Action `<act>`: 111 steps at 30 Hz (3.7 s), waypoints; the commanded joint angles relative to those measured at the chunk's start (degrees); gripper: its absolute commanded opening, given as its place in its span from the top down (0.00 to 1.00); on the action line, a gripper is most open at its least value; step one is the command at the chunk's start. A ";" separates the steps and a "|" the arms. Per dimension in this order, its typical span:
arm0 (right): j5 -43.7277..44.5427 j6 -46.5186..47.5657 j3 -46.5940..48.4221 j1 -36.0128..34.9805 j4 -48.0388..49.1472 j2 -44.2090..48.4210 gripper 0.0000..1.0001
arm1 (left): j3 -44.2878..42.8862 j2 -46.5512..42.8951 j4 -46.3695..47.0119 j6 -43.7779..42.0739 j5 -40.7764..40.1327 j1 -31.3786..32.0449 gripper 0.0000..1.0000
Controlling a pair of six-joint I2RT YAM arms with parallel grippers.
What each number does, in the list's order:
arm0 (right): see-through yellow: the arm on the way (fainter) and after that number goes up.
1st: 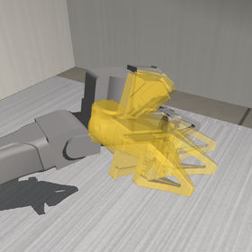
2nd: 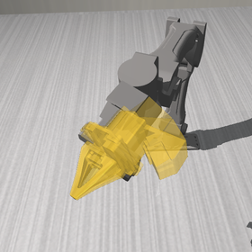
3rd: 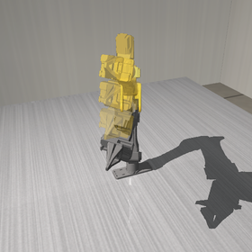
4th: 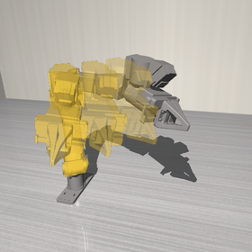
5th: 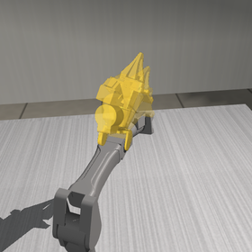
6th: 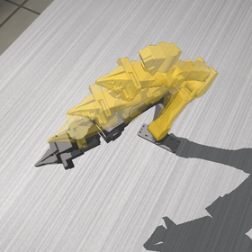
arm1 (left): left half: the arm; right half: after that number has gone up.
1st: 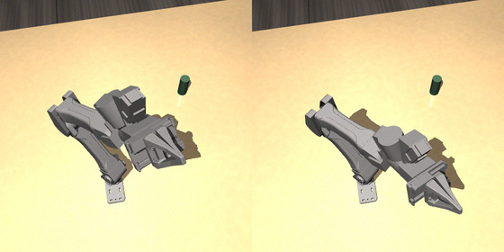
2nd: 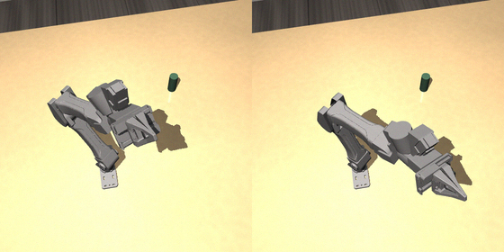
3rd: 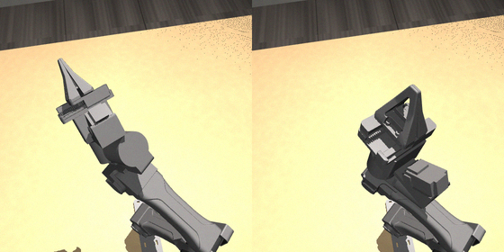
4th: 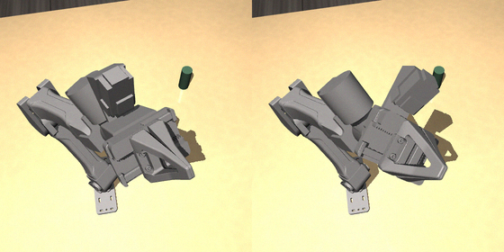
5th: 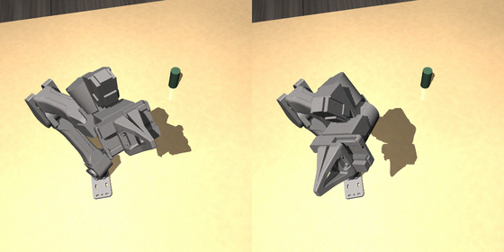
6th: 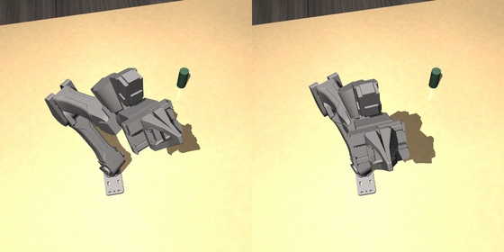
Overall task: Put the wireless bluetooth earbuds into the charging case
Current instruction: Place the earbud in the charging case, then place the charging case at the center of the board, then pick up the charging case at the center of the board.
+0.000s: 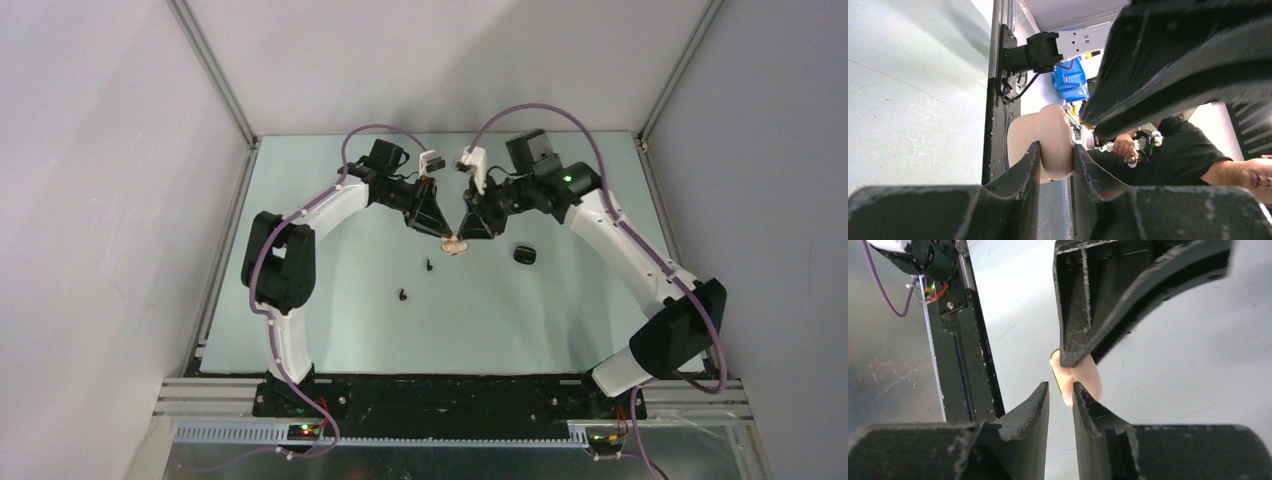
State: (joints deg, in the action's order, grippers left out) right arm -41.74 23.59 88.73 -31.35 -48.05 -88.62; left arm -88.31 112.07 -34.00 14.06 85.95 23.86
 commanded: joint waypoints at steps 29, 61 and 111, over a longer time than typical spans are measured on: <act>-1.33 -14.42 -19.81 23.14 8.62 12.00 0.42 | 2.74 13.00 -0.66 -8.26 -20.22 -23.29 1.00; 5.15 -2.80 -21.66 25.03 9.54 6.90 0.41 | -9.87 -2.24 -8.50 -29.74 -63.30 -21.87 0.16; 22.05 33.52 -19.95 18.36 12.14 -14.88 0.72 | 21.15 -29.39 24.19 3.94 -37.01 -12.83 0.18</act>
State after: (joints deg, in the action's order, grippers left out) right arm -19.11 56.21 67.53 -12.29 -36.99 -104.68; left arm -63.55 80.99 -10.39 20.12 46.94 10.76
